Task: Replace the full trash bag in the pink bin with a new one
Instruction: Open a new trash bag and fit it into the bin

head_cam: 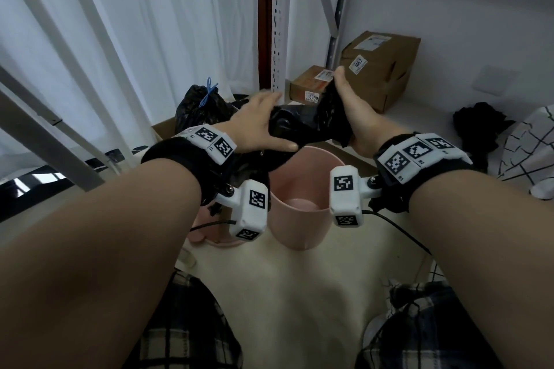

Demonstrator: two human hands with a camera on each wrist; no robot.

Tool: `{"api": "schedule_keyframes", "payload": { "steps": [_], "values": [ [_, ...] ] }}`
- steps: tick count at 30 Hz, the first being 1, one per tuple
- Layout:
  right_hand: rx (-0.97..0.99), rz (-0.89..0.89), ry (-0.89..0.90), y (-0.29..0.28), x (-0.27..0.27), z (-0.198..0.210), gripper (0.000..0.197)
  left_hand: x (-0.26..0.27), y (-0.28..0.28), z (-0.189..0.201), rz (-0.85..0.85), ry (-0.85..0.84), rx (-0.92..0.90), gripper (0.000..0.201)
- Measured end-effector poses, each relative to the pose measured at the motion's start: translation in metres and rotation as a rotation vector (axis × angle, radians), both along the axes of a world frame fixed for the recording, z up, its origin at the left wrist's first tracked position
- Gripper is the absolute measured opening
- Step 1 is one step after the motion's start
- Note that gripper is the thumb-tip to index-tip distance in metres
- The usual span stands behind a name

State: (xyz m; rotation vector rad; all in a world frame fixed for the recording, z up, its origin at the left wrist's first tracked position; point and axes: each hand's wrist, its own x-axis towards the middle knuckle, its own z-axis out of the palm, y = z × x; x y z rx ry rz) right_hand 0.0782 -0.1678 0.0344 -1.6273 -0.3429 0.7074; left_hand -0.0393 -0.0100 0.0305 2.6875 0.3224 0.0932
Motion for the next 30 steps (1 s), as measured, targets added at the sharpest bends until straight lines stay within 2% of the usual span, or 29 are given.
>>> {"api": "schedule_keyframes", "payload": {
  "steps": [1, 2, 4, 6, 9, 11, 13, 15, 18, 19, 21, 23, 25, 27, 30],
  "values": [
    [0.005, 0.02, 0.0, 0.002, 0.0, 0.0, 0.124, 0.0, -0.007, 0.005, -0.082, -0.044, -0.04, 0.104],
    [0.008, 0.044, -0.023, 0.003, -0.004, 0.002, 0.11, 0.001, -0.013, 0.01, -0.137, -0.084, -0.105, 0.098],
    [0.083, 0.086, -0.065, 0.006, -0.013, 0.004, 0.072, 0.004, -0.021, 0.017, -0.174, -0.135, -0.303, 0.069],
    [0.116, 0.091, -0.127, 0.009, -0.018, 0.003, 0.057, 0.005, -0.026, 0.02, -0.127, -0.186, -0.477, 0.038],
    [0.068, 0.082, -0.262, 0.013, -0.025, 0.001, 0.042, 0.007, -0.027, 0.022, -0.042, -0.217, -0.683, 0.038],
    [0.06, 0.085, -0.256, 0.013, -0.027, 0.0, 0.031, 0.006, -0.028, 0.023, -0.035, -0.202, -0.839, 0.03],
    [0.113, 0.086, -0.27, 0.013, -0.031, 0.001, 0.019, 0.007, -0.029, 0.024, -0.022, -0.18, -0.903, 0.016],
    [0.141, 0.023, -0.377, 0.013, -0.032, 0.003, 0.007, 0.008, -0.03, 0.025, 0.015, -0.207, -0.915, 0.009],
    [0.17, -0.115, -0.406, 0.011, -0.031, 0.004, 0.018, 0.01, -0.032, 0.027, 0.028, -0.254, -0.936, 0.02],
    [0.181, -0.123, -0.396, 0.01, -0.029, 0.004, 0.012, 0.01, -0.034, 0.029, 0.018, -0.257, -0.95, 0.023],
    [0.166, -0.12, -0.393, 0.007, -0.029, 0.005, 0.016, 0.008, -0.039, 0.032, -0.015, -0.269, -1.026, 0.029],
    [0.166, -0.124, -0.361, 0.004, -0.028, 0.007, 0.018, 0.006, -0.04, 0.032, -0.065, -0.294, -1.128, 0.05],
    [0.217, -0.114, -0.28, 0.002, -0.029, 0.011, 0.028, 0.004, -0.037, 0.031, -0.116, -0.302, -1.19, 0.069],
    [0.24, -0.095, -0.216, 0.001, -0.028, 0.012, 0.042, 0.003, -0.034, 0.029, -0.156, -0.289, -1.149, 0.063],
    [0.18, -0.06, -0.185, 0.004, -0.028, 0.012, 0.056, 0.003, -0.031, 0.026, -0.007, -0.378, -0.953, 0.026]
  ]
}}
